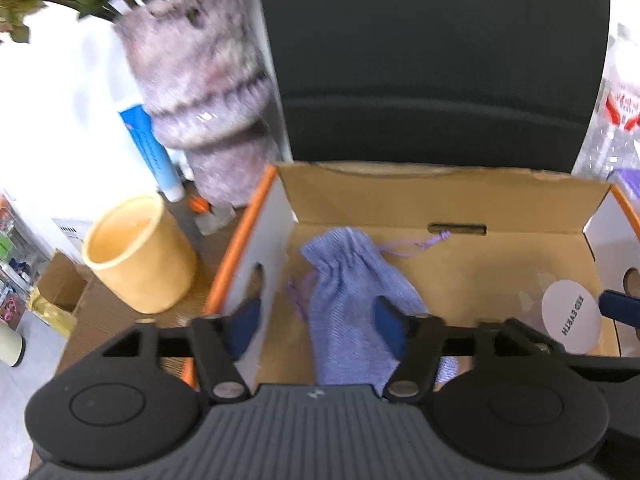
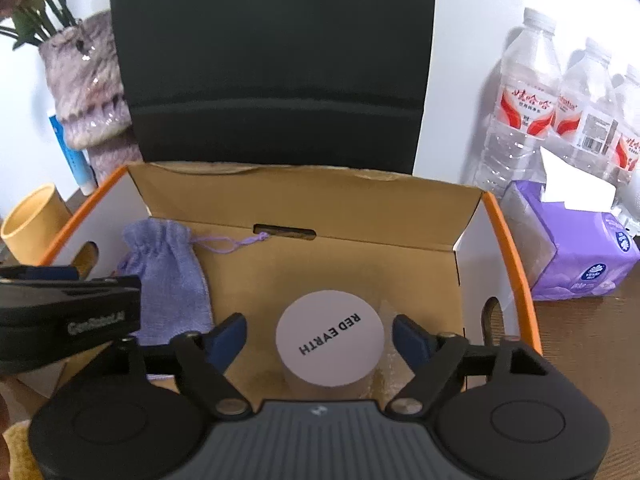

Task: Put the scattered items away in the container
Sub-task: 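Open both tools to release the pouch and jar, then withdraw, then pull both tools back from the box toward the items on the table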

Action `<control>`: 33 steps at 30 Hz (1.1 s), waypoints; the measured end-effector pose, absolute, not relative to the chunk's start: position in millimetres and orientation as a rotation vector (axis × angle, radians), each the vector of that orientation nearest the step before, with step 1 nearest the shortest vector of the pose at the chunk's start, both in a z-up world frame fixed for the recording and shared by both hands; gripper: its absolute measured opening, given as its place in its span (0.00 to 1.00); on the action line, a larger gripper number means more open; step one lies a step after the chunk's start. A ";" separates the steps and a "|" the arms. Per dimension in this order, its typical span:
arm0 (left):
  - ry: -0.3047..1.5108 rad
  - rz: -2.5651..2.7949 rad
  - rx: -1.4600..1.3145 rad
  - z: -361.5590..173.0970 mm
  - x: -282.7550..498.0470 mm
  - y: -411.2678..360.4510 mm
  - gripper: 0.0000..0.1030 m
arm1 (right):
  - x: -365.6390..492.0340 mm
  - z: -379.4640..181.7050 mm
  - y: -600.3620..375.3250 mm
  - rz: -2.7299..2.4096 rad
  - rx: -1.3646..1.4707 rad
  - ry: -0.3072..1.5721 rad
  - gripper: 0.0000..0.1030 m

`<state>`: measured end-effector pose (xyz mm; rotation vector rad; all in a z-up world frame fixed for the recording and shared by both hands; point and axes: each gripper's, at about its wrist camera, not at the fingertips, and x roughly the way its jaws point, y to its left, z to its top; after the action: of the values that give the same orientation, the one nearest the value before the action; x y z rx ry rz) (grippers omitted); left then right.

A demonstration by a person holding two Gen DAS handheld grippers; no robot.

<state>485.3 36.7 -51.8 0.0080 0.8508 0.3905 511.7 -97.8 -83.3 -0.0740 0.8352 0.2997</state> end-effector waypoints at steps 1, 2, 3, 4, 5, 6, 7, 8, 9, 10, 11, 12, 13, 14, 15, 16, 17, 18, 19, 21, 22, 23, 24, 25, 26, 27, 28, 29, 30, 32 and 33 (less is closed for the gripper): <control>0.836 0.386 -0.002 -47.7 481.5 38.3 0.85 | 508.8 -79.9 -97.4 0.304 -0.073 0.828 0.88; 0.819 0.384 -0.010 -43.3 477.0 39.9 0.87 | 505.9 -76.5 -97.0 0.309 -0.071 0.820 0.92; 0.805 0.383 -0.018 -39.0 472.7 41.2 0.91 | 502.2 -72.3 -96.5 0.312 -0.069 0.810 0.94; 0.794 0.385 -0.020 -34.8 468.8 42.0 0.94 | 498.4 -68.0 -96.0 0.316 -0.067 0.799 0.95; 0.780 0.387 -0.025 -30.0 463.8 43.2 0.96 | 494.7 -63.4 -95.5 0.316 -0.066 0.788 0.97; 0.769 0.391 -0.028 -25.7 458.9 43.6 0.99 | 490.9 -58.8 -95.1 0.316 -0.066 0.777 0.99; 0.758 0.390 -0.034 -21.7 453.9 45.2 1.00 | 487.3 -54.3 -95.3 0.317 -0.062 0.768 0.99; 0.749 0.383 -0.044 -17.7 448.8 47.9 1.00 | 483.7 -49.8 -95.6 0.317 -0.058 0.760 1.00; 0.742 0.379 -0.056 -13.9 443.7 50.5 1.00 | 480.1 -45.5 -96.2 0.322 -0.049 0.756 1.00; 0.735 0.375 -0.068 -10.0 438.6 53.0 1.00 | 476.4 -41.2 -97.1 0.323 -0.036 0.755 1.00; 0.727 0.371 -0.081 -6.2 433.4 55.6 1.00 | 473.0 -37.8 -98.0 0.321 -0.025 0.754 1.00; 0.720 0.367 -0.092 -2.5 428.6 58.0 1.00 | 469.2 -34.3 -98.7 0.320 -0.015 0.753 1.00; 0.713 0.365 -0.100 1.1 424.6 59.8 1.00 | 466.5 -31.5 -98.9 0.320 -0.008 0.755 1.00; 0.707 0.363 -0.108 4.6 420.7 61.6 1.00 | 463.2 -28.6 -99.0 0.320 -0.006 0.755 1.00; 0.701 0.360 -0.115 7.7 416.9 63.2 1.00 | 459.8 -25.7 -99.0 0.319 -0.004 0.756 1.00; 0.695 0.354 -0.120 10.1 413.5 64.0 1.00 | 456.4 -22.8 -99.1 0.319 -0.002 0.756 1.00; 0.688 0.348 -0.124 13.2 409.7 64.5 1.00 | 452.8 -19.8 -98.9 0.316 -0.005 0.751 1.00; 0.683 0.343 -0.126 15.4 406.2 64.9 1.00 | 449.1 -16.7 -98.8 0.314 -0.008 0.746 1.00; 0.679 0.340 -0.128 17.0 403.0 65.5 1.00 | 445.6 -14.3 -98.5 0.311 -0.011 0.742 1.00; 0.677 0.332 -0.134 19.7 397.0 66.3 1.00 | 438.7 -10.3 -98.5 0.309 -0.016 0.737 1.00; 0.675 0.327 -0.138 21.2 393.9 66.8 1.00 | 435.2 -8.7 -98.8 0.308 -0.018 0.736 1.00; 0.672 0.321 -0.142 22.8 390.4 67.0 1.00 | 431.7 -7.1 -99.2 0.308 -0.019 0.734 1.00; 0.670 0.316 -0.144 24.5 386.8 67.3 1.00 | 428.1 -5.5 -99.5 0.307 -0.021 0.733 1.00; 0.666 0.310 -0.144 26.4 382.9 67.6 1.00 | 424.6 -3.9 -99.8 0.307 -0.023 0.732 1.00; 0.662 0.305 -0.144 28.3 379.0 67.8 1.00 | 420.5 -2.1 -99.8 0.305 -0.032 0.729 1.00; 0.657 0.299 -0.145 30.4 375.1 68.2 1.00 | 416.4 -0.3 -99.7 0.303 -0.042 0.725 1.00; 0.653 0.296 -0.147 32.8 371.6 68.8 1.00 | 412.2 1.4 -99.6 0.301 -0.053 0.722 1.00; 0.649 0.294 -0.150 35.0 368.4 69.5 1.00 | 408.0 3.7 -99.6 0.296 -0.062 0.715 1.00; 0.645 0.291 -0.153 37.1 365.1 70.5 1.00 | 403.8 6.1 -99.5 0.291 -0.072 0.707 1.00; 0.637 0.286 -0.156 40.5 358.9 72.1 1.00 | 396.1 11.6 -100.4 0.286 -0.081 0.693 1.00; 0.634 0.283 -0.155 41.9 355.8 72.6 1.00 | 391.8 14.7 -101.5 0.285 -0.081 0.686 1.00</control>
<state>355.8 72.6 41.9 -0.1548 0.6337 0.2835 391.8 -101.5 14.7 -0.0807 0.6858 0.2852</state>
